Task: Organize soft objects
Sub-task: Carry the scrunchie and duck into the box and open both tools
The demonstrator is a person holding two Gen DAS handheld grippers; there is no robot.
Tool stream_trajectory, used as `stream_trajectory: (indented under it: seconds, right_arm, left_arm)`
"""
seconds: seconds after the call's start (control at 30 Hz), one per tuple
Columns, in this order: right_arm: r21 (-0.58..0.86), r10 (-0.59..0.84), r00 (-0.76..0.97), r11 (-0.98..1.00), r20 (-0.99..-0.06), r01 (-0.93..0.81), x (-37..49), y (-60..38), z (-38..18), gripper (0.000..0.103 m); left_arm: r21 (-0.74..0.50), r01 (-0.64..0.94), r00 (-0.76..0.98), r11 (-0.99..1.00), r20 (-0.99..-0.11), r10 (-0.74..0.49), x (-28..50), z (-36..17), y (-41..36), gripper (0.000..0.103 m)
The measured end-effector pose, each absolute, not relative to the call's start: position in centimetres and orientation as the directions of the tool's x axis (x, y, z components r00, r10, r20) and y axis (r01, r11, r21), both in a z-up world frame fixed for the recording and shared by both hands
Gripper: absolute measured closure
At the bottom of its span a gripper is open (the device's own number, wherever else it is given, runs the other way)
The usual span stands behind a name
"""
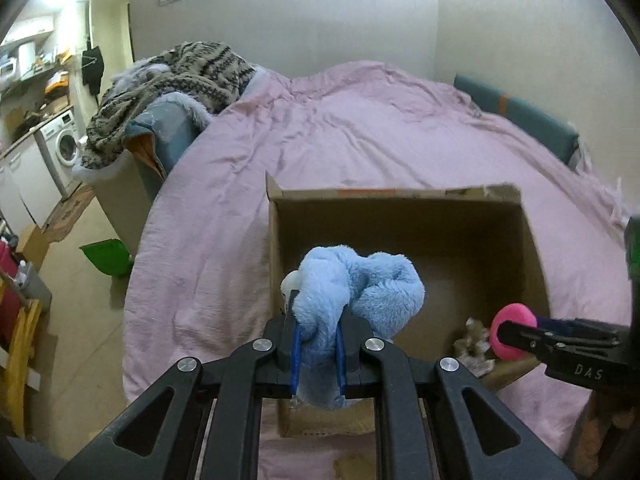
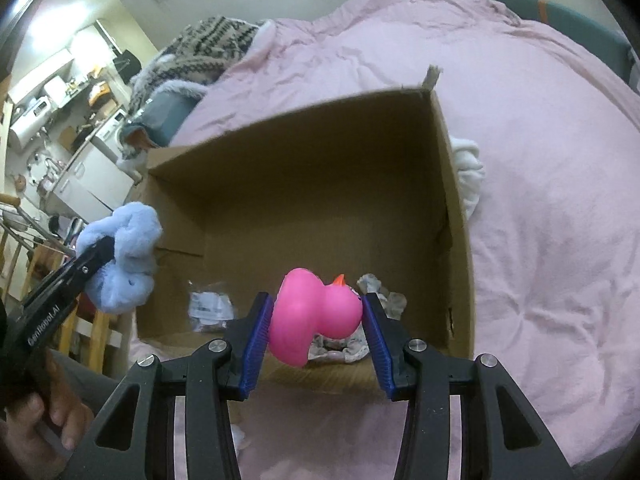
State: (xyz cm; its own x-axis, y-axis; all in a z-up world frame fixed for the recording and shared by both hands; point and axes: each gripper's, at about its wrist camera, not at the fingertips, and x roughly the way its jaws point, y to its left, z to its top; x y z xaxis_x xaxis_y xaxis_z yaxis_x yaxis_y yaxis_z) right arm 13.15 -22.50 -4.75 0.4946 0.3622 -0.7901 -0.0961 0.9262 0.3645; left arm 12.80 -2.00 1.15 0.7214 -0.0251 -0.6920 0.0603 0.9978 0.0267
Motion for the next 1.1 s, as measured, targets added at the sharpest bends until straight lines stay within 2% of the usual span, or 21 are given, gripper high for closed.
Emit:
stream_trajectory:
  seconds: [0.17, 0.43, 0.77, 0.87, 1.1]
  right_arm:
    - [0.410, 0.397, 0.436, 0.909, -0.807, -0.068, 13.2, -22.6, -6.6, 0.055]
    - [0.376, 0.372, 0.420, 0.923, -0.828, -0.076, 13.1, -22.1, -7.3, 0.055]
    - [0.374, 0.368, 0.410, 0.925, -0.834, -0.071, 13.7, -21.6, -7.5, 0.055]
    - [0.378, 0.370, 0.408, 0.924, -0.835, -0.066, 13.7, -21.7, -7.6, 0.055]
    - [0.373, 0.371, 0.396, 0.925, -0.840, -0.074, 13.7, -21.4, -7.8, 0.055]
  left_arm:
    - [0.013, 0.053, 0.693, 0.999, -0.720, -0.028, 13.4, -0.7, -1.9, 0.090]
    - [-0.073, 0.041, 0.658, 0.996, -0.749, -0.082, 13.8, -1.9, -1.1, 0.090]
    - [-0.055, 0.061, 0.646, 0.997, -0.759, -0.081, 13.5, -2.5, -1.6, 0.089]
    - [-0.091, 0.078, 0.624, 0.993, -0.772, -0.120, 13.7, -2.9, -1.5, 0.086]
    - [-0.057, 0.081, 0.612, 0.995, -0.785, -0.095, 13.7, -3.5, -1.8, 0.082]
